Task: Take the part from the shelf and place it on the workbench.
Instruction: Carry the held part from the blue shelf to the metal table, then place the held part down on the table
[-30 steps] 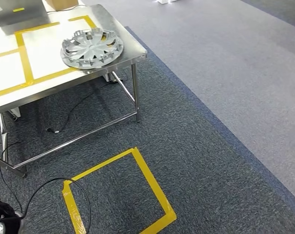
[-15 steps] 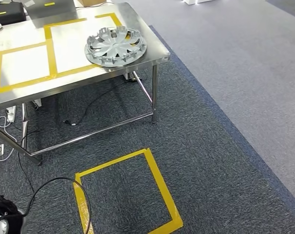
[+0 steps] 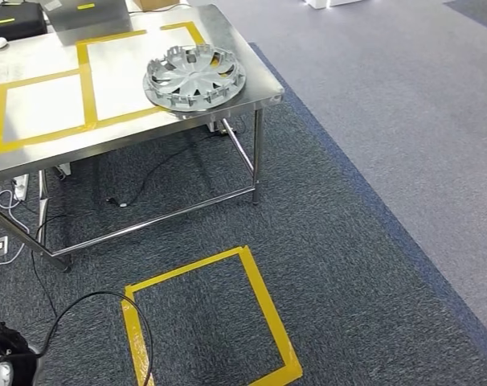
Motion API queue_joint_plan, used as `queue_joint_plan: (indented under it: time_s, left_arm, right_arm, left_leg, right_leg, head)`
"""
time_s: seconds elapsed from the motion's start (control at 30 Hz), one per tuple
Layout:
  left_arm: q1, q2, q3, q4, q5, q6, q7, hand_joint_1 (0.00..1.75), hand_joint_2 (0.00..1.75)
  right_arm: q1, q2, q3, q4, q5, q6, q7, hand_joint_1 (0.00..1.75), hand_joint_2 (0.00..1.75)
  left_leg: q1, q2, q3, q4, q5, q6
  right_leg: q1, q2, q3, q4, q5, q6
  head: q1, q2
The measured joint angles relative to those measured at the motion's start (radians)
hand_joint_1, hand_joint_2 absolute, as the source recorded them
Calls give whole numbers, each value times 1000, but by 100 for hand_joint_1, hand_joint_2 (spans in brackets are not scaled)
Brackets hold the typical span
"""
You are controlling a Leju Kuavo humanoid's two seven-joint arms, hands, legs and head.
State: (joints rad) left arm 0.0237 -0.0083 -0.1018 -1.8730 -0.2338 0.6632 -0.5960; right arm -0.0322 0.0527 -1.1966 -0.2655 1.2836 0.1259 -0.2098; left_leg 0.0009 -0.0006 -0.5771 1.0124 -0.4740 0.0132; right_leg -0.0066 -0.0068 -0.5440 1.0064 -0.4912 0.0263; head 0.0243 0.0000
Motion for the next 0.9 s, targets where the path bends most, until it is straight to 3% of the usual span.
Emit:
queue_joint_plan:
  time_s: [0.07, 0.1, 0.17, 0.23, 0.27, 0.3, 0.37, 0.43, 0.53, 0.6, 0.67, 0.73, 0.77, 0.8, 0.83, 0.9]
  left_arm:
    - [0, 0, 0, 0, -4, 2, -5, 175, 175]
    - [0, 0, 0, 0, -4, 3, -8, 175, 175]
    - [0, 1, 0, -1, 1, 4, -13, 175, 175]
    - [1, 1, 0, -1, 4, 4, -16, 175, 175]
    - [2, 1, 0, 0, 5, 5, -17, 175, 175]
    - [3, 1, 0, 0, 6, 5, -17, 175, 175]
    - [4, 1, 0, 0, 8, 6, -18, 175, 175]
    - [4, 1, 0, 0, 11, 6, -18, 175, 175]
    - [6, 1, 0, 0, 15, 6, -20, 175, 175]
    - [6, 1, 0, -1, 18, 7, -22, 175, 175]
    - [5, 2, 0, -1, 19, 7, -26, 175, 175]
    - [7, 3, 0, 0, 22, 7, -28, 175, 175]
    - [8, 3, 0, 0, 24, 7, -29, 175, 175]
    - [9, 4, 0, 0, 25, 7, -29, 175, 175]
    - [9, 4, 1, 0, 26, 7, -29, 175, 175]
    - [9, 5, 1, 0, 26, 7, -30, 175, 175]
  right_arm:
    - [1, 1, 0, 0, 2, 0, 0, 0, 0]
    - [0, 1, 0, 0, 2, 1, 0, 0, 0]
    - [-3, 1, 0, 0, 3, 4, 0, 0, 0]
    - [-1, 2, 0, 0, 4, 6, 0, 0, 0]
    - [2, 2, 0, 0, 4, 7, 0, 0, 0]
    - [3, 2, 0, 0, 5, 8, 0, 0, 0]
    - [4, 2, 0, 0, 6, 9, -1, 0, 0]
    - [3, 2, 0, 0, 8, 11, -1, 0, 0]
    - [6, 2, 0, 0, 11, 11, -3, 0, 0]
    - [8, 3, 0, 0, 12, 10, -5, 0, 0]
    - [6, 3, 0, 0, 12, 8, -6, 0, 0]
    - [6, 3, 0, 0, 13, 7, -7, 0, 0]
    - [7, 3, 0, 0, 13, 7, -8, 0, 0]
    - [7, 3, 0, 0, 13, 7, -8, 0, 0]
    - [8, 3, 0, 0, 13, 7, -9, 0, 0]
    - [8, 3, 0, 0, 13, 6, -10, 0, 0]
  left_leg:
    - [2, -5, 9, -6, -1, 17]
    - [3, -5, 15, -8, -1, 23]
    - [4, -5, 23, -9, -3, 31]
    - [2, -7, 26, -8, -7, 36]
    - [1, -8, 29, -8, -11, 37]
    - [1, -10, 34, -8, -15, 36]
    - [0, -13, 51, -8, -28, 31]
    - [-1, -14, 65, -7, -41, 23]
    - [-3, -15, 72, 0, -49, 6]
    - [-2, -14, 58, 43, -43, -2]
    - [1, -11, -2, 150, -60, -13]
    - [6, -10, -77, 262, -117, -22]
    - [8, -9, -102, 287, -138, -25]
    - [9, -9, -113, 282, -138, -26]
    - [10, -8, -109, 246, -114, -27]
    - [10, -2, -79, 123, -22, -25]
  right_leg:
    - [-2, -1, -2, 13, 2, 13]
    - [-3, 0, -13, 35, -10, 17]
    - [-4, 3, -66, 132, -64, 22]
    - [-4, 5, -143, 257, -115, 27]
    - [-4, 5, -169, 288, -119, 28]
    - [-4, 5, -174, 279, -99, 28]
    - [-4, 5, -132, 159, -13, 24]
    - [-1, 6, -84, 42, 28, 13]
    - [3, 6, -59, 3, 23, -7]
    - [-2, 4, -39, -4, 25, -18]
    - [-6, 3, -17, -10, 16, -25]
    - [-6, 4, -2, -11, 0, -28]
    - [-6, 4, 8, -11, -8, -28]
    - [-6, 4, 19, -11, -17, -27]
    - [-7, 4, 31, -11, -26, -25]
    - [-7, 4, 54, -10, -46, -17]
  head:
    - [2, 0]
    - [4, 0]
    - [7, 0]
    - [8, 0]
    - [8, 0]
    - [8, 0]
    - [9, 0]
    - [6, 0]
    - [3, 0]
    - [3, 0]
    - [1, 0]
    - [0, 0]
    - [0, 0]
    - [0, 0]
    - [0, 0]
    - [-1, 0]
